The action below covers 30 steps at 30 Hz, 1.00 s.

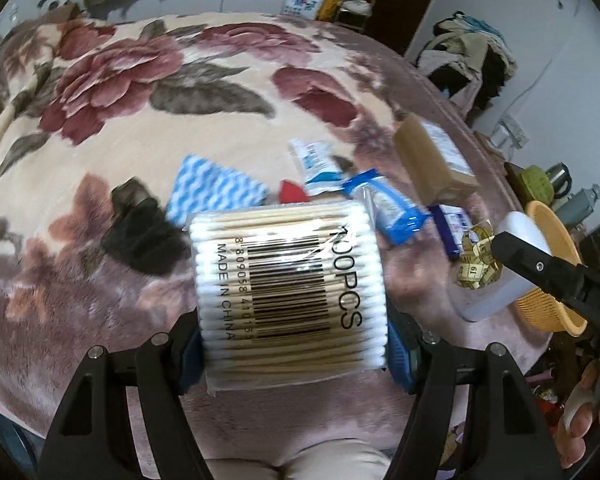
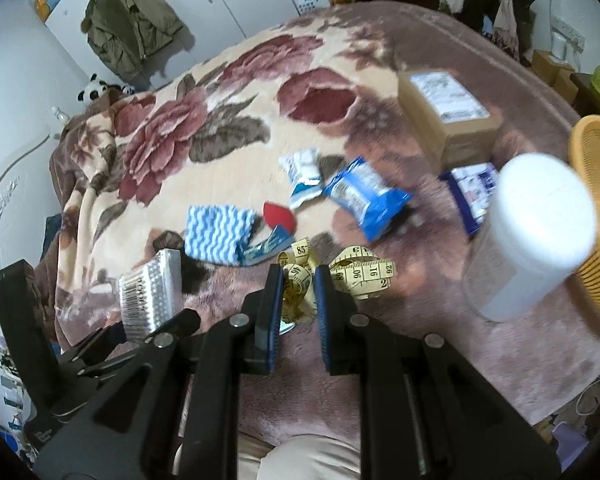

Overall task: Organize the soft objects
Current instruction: 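Carry both items to the orange basket and open both tools to drop them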

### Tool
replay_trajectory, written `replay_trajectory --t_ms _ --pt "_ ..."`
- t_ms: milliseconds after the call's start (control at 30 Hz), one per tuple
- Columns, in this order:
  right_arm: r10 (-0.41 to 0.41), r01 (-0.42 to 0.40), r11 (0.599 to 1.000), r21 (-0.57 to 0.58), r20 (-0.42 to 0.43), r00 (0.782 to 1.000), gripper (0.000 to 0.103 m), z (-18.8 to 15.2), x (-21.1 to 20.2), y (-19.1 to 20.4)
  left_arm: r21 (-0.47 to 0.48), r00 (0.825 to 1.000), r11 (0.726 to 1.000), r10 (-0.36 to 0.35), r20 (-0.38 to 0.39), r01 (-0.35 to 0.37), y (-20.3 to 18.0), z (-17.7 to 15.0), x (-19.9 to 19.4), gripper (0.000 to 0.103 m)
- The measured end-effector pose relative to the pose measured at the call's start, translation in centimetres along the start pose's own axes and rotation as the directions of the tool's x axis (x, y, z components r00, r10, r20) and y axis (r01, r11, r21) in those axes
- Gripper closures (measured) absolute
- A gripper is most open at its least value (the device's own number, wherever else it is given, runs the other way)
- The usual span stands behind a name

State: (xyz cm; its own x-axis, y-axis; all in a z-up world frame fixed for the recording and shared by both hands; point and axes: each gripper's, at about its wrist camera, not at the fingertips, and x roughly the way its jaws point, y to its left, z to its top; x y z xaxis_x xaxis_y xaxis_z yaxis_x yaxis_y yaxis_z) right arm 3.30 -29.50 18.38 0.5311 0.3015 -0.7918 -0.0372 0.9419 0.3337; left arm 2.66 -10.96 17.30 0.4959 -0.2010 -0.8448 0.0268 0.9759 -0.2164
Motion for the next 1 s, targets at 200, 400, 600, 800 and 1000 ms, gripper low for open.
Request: replay_trajectory --t_ms 200,400,600,800,1000 --pt "-0.022 0.022 1.0 0.012 0.058 0.998 0.087 1.6 -3.3 -2.1 0.052 0.999 0.998 -0.04 0.005 0.039 -4.3 1.7 -0.8 0.03" --pt "-0.057 0.053 0.998 0.038 0.108 0.992 0.087 2.9 -6.2 -5.1 0.102 0.996 0.991 -0.084 -0.005 0.084 -9.0 3.3 -0.9 0.03" --pt "-0.096 0.084 0.993 0.086 0.147 0.984 0.087 3.7 -8.8 -9.1 0.155 0.991 0.978 -0.135 -0.024 0.137 -14.2 4.6 -0.5 0.03" --pt "-0.15 0.127 0.982 0.141 0.172 0.974 0.087 4.3 -10.8 -13.3 0.218 0.984 0.959 -0.17 -0.056 0.178 -20.0 5.2 0.5 0.03" --pt "-0.204 0.168 0.966 0.199 0.178 0.963 0.087 4.4 -12.2 -17.4 0.287 0.972 0.929 -0.215 -0.097 0.234 -26.3 5.2 1.9 0.03"
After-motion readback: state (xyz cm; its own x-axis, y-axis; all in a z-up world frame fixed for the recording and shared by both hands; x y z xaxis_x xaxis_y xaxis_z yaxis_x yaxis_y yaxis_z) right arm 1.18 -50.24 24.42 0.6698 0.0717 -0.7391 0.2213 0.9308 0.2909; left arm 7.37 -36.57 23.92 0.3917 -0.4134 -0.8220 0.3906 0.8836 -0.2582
